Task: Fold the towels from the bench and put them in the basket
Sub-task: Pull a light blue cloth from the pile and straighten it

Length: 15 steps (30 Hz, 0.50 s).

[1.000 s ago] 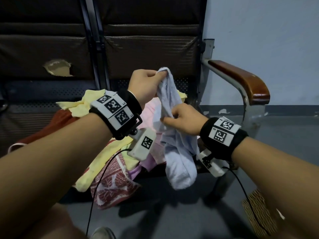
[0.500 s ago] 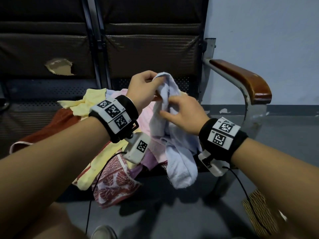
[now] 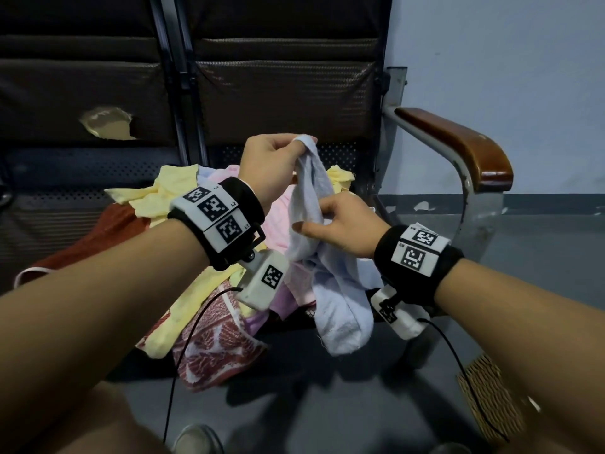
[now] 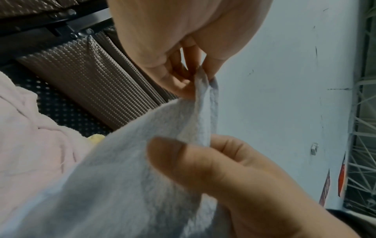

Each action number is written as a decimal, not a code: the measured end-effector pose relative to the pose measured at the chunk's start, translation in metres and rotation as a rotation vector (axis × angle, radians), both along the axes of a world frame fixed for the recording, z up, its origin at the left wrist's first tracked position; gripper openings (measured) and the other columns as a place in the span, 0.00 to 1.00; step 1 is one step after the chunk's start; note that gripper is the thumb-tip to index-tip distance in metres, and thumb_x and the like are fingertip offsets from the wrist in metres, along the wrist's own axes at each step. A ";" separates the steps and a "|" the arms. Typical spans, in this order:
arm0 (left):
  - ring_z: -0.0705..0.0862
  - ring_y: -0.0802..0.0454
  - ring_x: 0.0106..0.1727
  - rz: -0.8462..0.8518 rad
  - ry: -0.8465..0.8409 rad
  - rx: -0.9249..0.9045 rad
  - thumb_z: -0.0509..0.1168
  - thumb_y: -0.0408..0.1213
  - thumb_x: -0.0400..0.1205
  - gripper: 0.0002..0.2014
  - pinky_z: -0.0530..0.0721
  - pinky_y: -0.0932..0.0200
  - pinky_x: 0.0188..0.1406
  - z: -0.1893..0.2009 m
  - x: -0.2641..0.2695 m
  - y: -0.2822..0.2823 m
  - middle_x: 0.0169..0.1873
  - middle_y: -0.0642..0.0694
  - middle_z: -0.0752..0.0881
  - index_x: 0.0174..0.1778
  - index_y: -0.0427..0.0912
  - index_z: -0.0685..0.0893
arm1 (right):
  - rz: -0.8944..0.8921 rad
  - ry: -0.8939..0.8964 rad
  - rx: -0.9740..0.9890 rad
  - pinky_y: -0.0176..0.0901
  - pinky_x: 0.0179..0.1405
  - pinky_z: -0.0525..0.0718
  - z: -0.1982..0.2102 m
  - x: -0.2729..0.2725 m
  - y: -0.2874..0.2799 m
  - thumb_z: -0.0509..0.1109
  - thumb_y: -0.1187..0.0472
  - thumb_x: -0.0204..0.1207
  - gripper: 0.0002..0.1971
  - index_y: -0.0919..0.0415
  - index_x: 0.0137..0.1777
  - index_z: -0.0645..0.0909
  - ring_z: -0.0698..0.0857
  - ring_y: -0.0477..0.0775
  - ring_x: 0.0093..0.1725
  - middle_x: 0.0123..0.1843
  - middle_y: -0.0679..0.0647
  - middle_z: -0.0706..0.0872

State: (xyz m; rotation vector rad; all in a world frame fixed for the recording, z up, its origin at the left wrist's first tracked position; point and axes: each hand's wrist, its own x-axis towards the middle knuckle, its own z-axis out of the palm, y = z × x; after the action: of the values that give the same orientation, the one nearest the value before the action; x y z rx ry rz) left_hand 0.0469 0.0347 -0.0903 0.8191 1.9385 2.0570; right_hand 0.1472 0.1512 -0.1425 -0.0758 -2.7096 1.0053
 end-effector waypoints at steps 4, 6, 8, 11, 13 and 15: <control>0.91 0.52 0.37 0.052 0.021 0.095 0.66 0.34 0.85 0.09 0.87 0.60 0.34 0.004 -0.007 0.001 0.35 0.46 0.92 0.46 0.42 0.93 | -0.050 -0.218 0.250 0.44 0.28 0.72 -0.007 0.000 0.012 0.75 0.41 0.75 0.23 0.59 0.28 0.80 0.77 0.51 0.27 0.26 0.54 0.80; 0.91 0.49 0.39 0.105 0.037 0.091 0.66 0.34 0.84 0.10 0.89 0.54 0.37 0.004 -0.015 0.002 0.36 0.45 0.92 0.44 0.43 0.93 | -0.074 -0.310 0.317 0.44 0.27 0.71 -0.011 0.003 0.018 0.75 0.39 0.74 0.25 0.56 0.26 0.75 0.75 0.50 0.26 0.25 0.52 0.78; 0.92 0.47 0.43 0.206 0.093 0.035 0.64 0.35 0.83 0.10 0.92 0.47 0.42 0.003 -0.025 -0.001 0.40 0.44 0.92 0.46 0.44 0.92 | -0.104 -0.345 0.336 0.44 0.27 0.71 -0.010 0.003 0.024 0.75 0.39 0.74 0.26 0.55 0.26 0.73 0.74 0.51 0.25 0.25 0.51 0.76; 0.90 0.47 0.48 0.382 0.231 -0.079 0.60 0.36 0.82 0.12 0.91 0.42 0.48 0.000 -0.041 -0.010 0.43 0.46 0.91 0.49 0.44 0.91 | -0.236 -0.224 0.395 0.42 0.30 0.72 0.006 0.002 0.035 0.71 0.45 0.76 0.20 0.54 0.26 0.78 0.79 0.53 0.27 0.24 0.50 0.79; 0.89 0.44 0.48 0.428 0.290 -0.130 0.58 0.36 0.84 0.11 0.89 0.40 0.49 -0.002 -0.048 -0.014 0.43 0.47 0.89 0.49 0.43 0.87 | -0.382 -0.034 0.441 0.42 0.33 0.71 0.021 0.002 0.045 0.68 0.47 0.76 0.19 0.54 0.26 0.80 0.79 0.57 0.30 0.25 0.51 0.79; 0.87 0.43 0.46 0.410 0.303 -0.134 0.58 0.37 0.85 0.10 0.88 0.40 0.48 -0.001 -0.052 -0.015 0.41 0.49 0.86 0.49 0.43 0.84 | -0.457 0.058 0.496 0.42 0.33 0.70 0.034 0.001 0.052 0.66 0.46 0.75 0.20 0.54 0.24 0.77 0.78 0.58 0.31 0.25 0.51 0.79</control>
State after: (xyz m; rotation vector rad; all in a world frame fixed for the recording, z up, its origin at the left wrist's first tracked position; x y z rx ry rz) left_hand -0.0047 0.0196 -0.0909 0.7937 2.5637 2.0740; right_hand 0.1480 0.2034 -0.1088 -0.5303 -2.6210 0.1981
